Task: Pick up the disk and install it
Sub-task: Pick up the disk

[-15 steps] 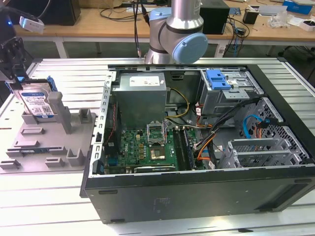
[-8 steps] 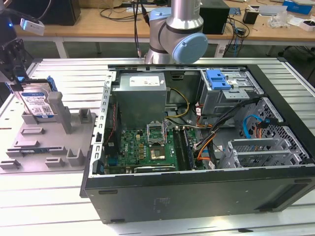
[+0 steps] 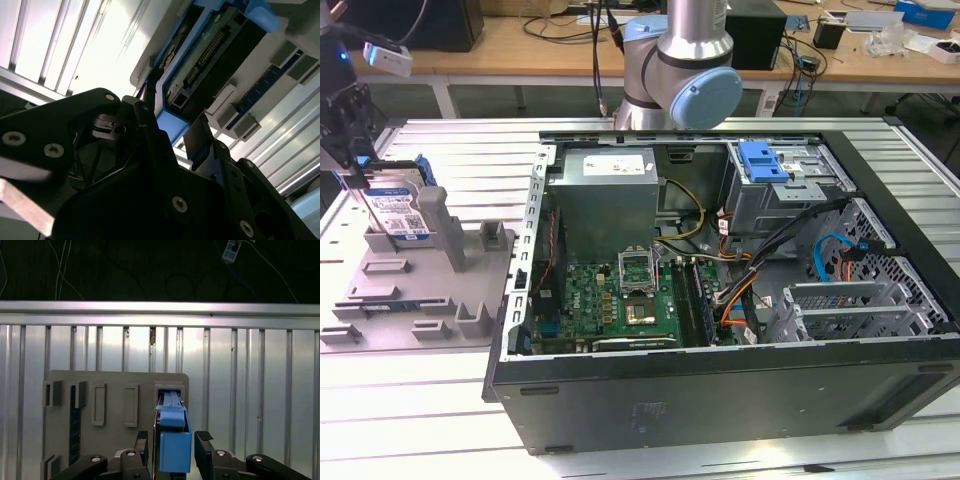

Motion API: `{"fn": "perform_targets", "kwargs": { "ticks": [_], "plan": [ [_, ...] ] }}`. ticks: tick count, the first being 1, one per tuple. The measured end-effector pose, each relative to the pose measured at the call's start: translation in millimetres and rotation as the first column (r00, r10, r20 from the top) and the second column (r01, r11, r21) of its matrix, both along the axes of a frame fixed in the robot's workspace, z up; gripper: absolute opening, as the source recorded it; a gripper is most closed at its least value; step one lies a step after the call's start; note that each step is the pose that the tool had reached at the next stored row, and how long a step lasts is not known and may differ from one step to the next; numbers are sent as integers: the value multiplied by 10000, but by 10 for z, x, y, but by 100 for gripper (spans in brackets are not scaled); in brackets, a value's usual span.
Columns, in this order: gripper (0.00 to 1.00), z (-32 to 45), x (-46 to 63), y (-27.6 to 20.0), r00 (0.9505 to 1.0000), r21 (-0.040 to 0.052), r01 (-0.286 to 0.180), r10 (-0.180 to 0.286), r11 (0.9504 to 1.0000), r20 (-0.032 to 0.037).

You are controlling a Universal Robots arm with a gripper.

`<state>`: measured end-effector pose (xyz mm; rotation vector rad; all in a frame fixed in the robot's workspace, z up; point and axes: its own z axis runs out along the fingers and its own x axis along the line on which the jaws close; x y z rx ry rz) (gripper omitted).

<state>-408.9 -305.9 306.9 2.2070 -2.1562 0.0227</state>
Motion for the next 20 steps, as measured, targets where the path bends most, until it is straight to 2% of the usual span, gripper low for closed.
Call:
{"fn": "perform_targets", "kwargs": {
  "ticks": [8, 9, 10, 20],
  "plan": [
    [49, -34, 0, 0, 10000, 0, 13, -13, 10000, 0],
    [48, -38, 0, 0, 10000, 1, 15, -15, 10000, 1],
    [41, -44, 0, 0, 10000, 0, 17, -17, 10000, 0],
    [41, -74, -14, 0, 10000, 0, 24, -24, 10000, 3]
  ]
}}
